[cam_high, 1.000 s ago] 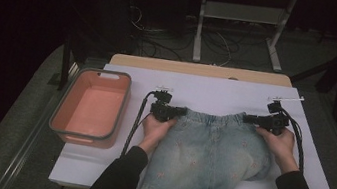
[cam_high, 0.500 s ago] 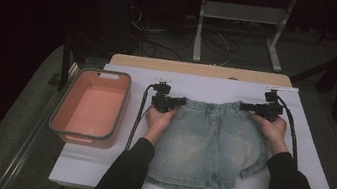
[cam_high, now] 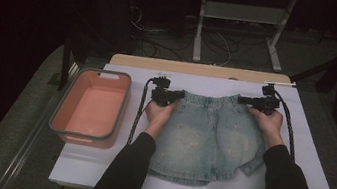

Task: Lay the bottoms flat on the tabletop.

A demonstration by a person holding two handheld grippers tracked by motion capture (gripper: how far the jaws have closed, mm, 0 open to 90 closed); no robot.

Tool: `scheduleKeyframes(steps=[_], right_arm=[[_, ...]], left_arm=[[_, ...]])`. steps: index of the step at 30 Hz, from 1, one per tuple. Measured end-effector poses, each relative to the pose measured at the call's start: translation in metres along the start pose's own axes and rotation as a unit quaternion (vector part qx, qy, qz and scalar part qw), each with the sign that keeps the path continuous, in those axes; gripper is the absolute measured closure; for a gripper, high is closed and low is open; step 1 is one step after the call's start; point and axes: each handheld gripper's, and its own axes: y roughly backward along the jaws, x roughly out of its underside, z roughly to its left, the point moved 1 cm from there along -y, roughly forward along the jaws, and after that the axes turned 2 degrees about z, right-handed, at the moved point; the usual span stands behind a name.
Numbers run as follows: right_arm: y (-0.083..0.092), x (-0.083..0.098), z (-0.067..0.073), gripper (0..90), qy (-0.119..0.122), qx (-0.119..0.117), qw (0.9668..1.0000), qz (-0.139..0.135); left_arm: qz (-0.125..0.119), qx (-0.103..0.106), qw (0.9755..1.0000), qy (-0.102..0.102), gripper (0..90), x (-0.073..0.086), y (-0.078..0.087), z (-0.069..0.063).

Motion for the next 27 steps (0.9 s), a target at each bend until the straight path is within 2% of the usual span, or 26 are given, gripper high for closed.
scheduleKeyframes(steps=[6, 10, 13, 15, 18, 21, 27], right_arm=[[-0.004, 0.005, -0.003, 74.5, -0.006, 0.000, 1.0000, 0.007], [-0.002, 0.004, -0.002, 71.0, -0.004, 0.003, 0.9999, 0.010], [0.004, 0.002, 0.003, 61.9, 0.003, 0.020, 0.9998, 0.008], [0.009, -0.001, 0.008, 57.8, 0.013, 0.024, 0.9996, 0.002], [0.020, -0.005, 0.015, 53.3, 0.015, 0.018, 0.9996, -0.015], [0.029, -0.007, 0.023, 47.8, 0.019, 0.015, 0.9995, -0.019], [0.046, -0.003, 0.038, 42.8, 0.030, -0.002, 0.9990, -0.032]], left_arm=[[0.006, 0.003, 0.9999, 0.009, 75.8, 0.003, -0.002, 0.004], [0.008, 0.000, 0.9999, 0.014, 62.3, 0.000, 0.005, 0.004], [0.011, 0.001, 0.9997, 0.022, 52.2, -0.002, 0.014, 0.002], [0.013, -0.004, 0.9998, 0.014, 47.9, -0.003, 0.019, -0.002], [0.018, -0.010, 0.9998, -0.002, 44.0, -0.004, 0.030, -0.010], [0.017, -0.007, 0.9998, -0.007, 41.5, -0.004, 0.041, -0.017], [0.026, -0.005, 0.9995, -0.020, 37.4, 0.001, 0.065, -0.028]])
